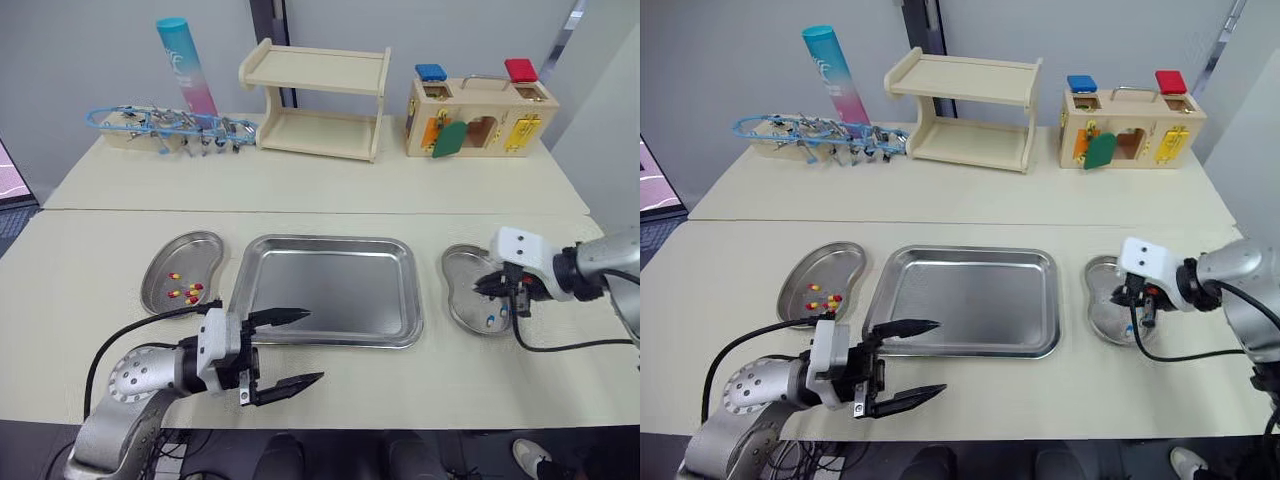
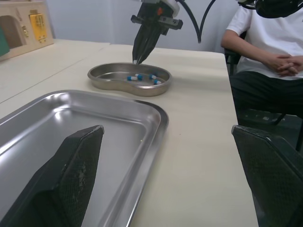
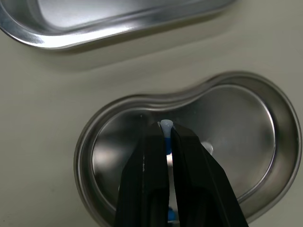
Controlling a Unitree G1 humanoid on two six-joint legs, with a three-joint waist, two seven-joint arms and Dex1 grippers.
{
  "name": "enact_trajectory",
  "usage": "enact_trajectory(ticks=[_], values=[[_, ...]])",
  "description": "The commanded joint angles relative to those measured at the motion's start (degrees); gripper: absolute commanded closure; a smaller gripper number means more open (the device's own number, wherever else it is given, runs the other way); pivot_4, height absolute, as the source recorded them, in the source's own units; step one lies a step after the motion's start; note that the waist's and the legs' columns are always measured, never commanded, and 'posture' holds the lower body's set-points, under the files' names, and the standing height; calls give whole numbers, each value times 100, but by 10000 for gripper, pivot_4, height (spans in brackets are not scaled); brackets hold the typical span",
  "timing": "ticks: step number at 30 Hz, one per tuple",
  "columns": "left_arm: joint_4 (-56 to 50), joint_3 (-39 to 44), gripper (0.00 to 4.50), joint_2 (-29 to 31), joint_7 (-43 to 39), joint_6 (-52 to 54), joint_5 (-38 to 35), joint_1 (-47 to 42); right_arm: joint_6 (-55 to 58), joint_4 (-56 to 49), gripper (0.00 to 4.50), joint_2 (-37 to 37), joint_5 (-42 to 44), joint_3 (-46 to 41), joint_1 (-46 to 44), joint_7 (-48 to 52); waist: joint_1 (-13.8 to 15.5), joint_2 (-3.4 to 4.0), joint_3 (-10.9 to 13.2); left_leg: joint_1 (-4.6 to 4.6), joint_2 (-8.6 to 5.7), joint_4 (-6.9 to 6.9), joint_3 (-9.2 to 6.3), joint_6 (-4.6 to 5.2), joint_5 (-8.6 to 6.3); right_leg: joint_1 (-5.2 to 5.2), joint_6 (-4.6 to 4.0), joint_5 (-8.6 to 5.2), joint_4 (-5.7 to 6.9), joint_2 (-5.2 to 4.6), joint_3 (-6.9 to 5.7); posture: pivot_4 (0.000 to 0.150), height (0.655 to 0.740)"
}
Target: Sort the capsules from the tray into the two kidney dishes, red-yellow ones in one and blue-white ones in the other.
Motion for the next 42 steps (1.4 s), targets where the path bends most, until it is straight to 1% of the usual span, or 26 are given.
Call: enact_trajectory(ticks=[1, 2, 4, 5, 6, 7, 11, 13, 16, 17, 20, 22, 23, 24, 26, 27, 29, 31, 32, 33, 36, 39, 42], values=[[-97, -103, 0, 11, -109, 44, -133, -112, 12, -99, 44890, -61, 73, -140, 183, -333, 0, 0, 0, 0, 0, 1, 2, 0, 0, -1, 0, 0, 0, 0, 2, 1500, 7400], [-95, -112, 0, 25, -119, 56, -134, -137, -97, -3, 44890, -54, 21, -118, 196, -463, 0, 1, 1, 0, -1, 2, 2, 0, 0, 0, 0, 0, 0, -1, 2, 1500, 7400], [-99, -106, 0, 40, -125, 100, -156, -203, -285, 160, 38598, -107, -21, -87, 203, -594, 0, 2, 1, -2, -2, 3, 4, 0, 0, -1, 2, 1, 0, -2, 4, 1500, 7400], [-100, -95, 0, 45, -122, 133, -171, -242, -300, 191, 36717, -149, 23, -89, 217, -582, 4, 2, 2, -1, -1, 3, 3, 0, 0, 0, 2, 1, -1, -1, 3, 1500, 7400], [-99, -86, 0, 50, -122, 160, -182, -275, -318, 203, 33809, -179, 66, -95, 230, -572, 9, 2, 2, -2, -1, 3, 2, 0, 0, 0, 2, 1, -1, -1, 2, 1500, 7400], [-100, -73, 0, 62, -124, 185, -195, -297, -354, 202, 30277, -175, 112, -126, 244, -596, 16, 2, 3, -2, -1, 3, 2, 0, 0, 0, 3, 1, -2, -1, 2, 1500, 7400], [-169, 0, 0, 95, -14, 288, -193, -261, -774, 294, 18650, -97, 287, -408, 318, -796, 20, 2, 3, -3, -1, 2, 2, 0, 0, 0, 3, 1, -4, -2, 2, 1500, 7400], [-237, 106, 0, 112, 128, 411, -236, -180, -1043, 335, 18650, -110, 389, -568, 450, -834, 31, 0, 3, -3, -2, 2, 2, 0, 0, 0, 3, 1, -4, -1, 2, 1500, 7400], [-379, 548, 0, 382, 608, 1073, -408, 73, -1495, 227, 18650, -31, 769, -1090, 822, -836, 38, -2, 5, -4, -1, 2, 2, 0, 0, 0, 3, 1, -4, -1, 2, 1500, 7400], [-412, 807, 0, 474, 717, 1261, -553, 209, -1671, 145, 18650, 18, 983, -1334, 1036, -755, 39, -1, 5, -3, 0, 0, -1, 0, 0, 0, 3, 1, -4, -1, 0, 1500, 7400], [-457, 1747, 0, 723, 1084, 1747, -803, 752, -2213, -90, 18650, -13, 1259, -2021, 1977, -510, 58, -4, 7, -3, 0, -1, -2, 1, -1, 2, 3, 0, -7, -1, 0, 1500, 7400], [-138, 2616, 0, 787, 1278, 1913, -883, 1072, -2671, 40, 18650, 100, 1441, -2595, 2582, -375, 61, -6, 7, -5, -1, -2, 0, 1, -1, 2, 3, 0, -8, -3, 0, 1500, 7400], [-1, 2897, 0, 815, 1298, 1919, -858, 1177, -2855, 116, 18650, 142, 1527, -2782, 2767, -344, 61, -6, 7, -5, -1, -2, 0, 1, -1, 3, 3, 0, -9, -3, 0, 1500, 7400], [344, 3300, 0, 884, 1285, 1841, -734, 1296, -2991, 293, 18650, 159, 1619, -2992, 2958, -267, 60, -6, 7, -1, -1, 0, 2, 1, -1, 6, 3, 0, -6, -2, 1, 1500, 7400], [1013, 3841, 0, 1038, 1269, 1655, -448, 1439, -3072, 627, 18650, 104, 1730, -3202, 3157, -146, 52, -6, 7, 9, -1, 1, 2, 1, -1, 12, 3, 0, -5, -2, 2, 1500, 7400], [1352, 4027, 0, 1136, 1277, 1525, -219, 1546, -3074, 833, 16561, 65, 1730, -3253, 3175, -159, 41, -7, 7, 14, -1, 1, 3, 1, -1, 14, 2, -1, -5, -1, 3, 1500, 7400], [1886, 4208, 0, 1316, 1330, 1309, 254, 1782, -3300, 1274, 12429, -74, 1620, -3256, 3175, -94, 5, -8, 7, 16, 1, 0, 5, 2, -1, 13, -1, -2, -5, 1, 5, 1500, 7400], [2387, 4271, 0, 1457, 1522, 1137, 649, 1843, -3537, 1547, 6465, -204, 1590, -3235, 3214, 66, 1, -7, 7, 15, 0, 0, 13, 2, -1, 10, -1, -2, -7, 0, 13, 1500, 7400], [2585, 4286, 0, 1501, 1547, 1020, 771, 1832, -3603, 1615, 2624, -244, 1610, -3225, 3224, 114, 2, -7, 7, 13, 0, -2, 14, 2, -1, 7, -1, -3, -8, 0, 14, 1500, 7400], [2826, 4307, 0, 1597, 1501, 895, 871, 1801, -3680, 1695, 213, -302, 1613, -3219, 3175, 123, 2, -7, 7, 14, 0, -4, 13, 2, -1, 8, -1, -3, -8, 0, 12, 1500, 7400], [3193, 4276, 0, 1805, 1277, 733, 1007, 1766, -3884, 1819, 213, -377, 1600, -3178, 3027, 57, 3, -10, 7, 11, 1, -5, 11, 1, -1, 5, -1, -3, -7, 0, 11, 1500, 7400], [3271, 4043, 0, 2087, 1251, 1020, 1251, 1805, -3988, 1851, 213, -373, 1580, -3030, 2854, -31, -1, -11, 6, 11, 1, -5, 12, 1, 0, 6, -1, -3, -6, 0, 11, 1500, 7400], [3393, 4006, 0, 2224, 1068, 1025, 1272, 1686, -3955, 1852, 213, -339, 1581, -2923, 2767, -89, 3, -10, 7, 11, 1, -8, 12, 1, -1, 6, -1, -3, -6, 0, 11, 1500, 7400]])
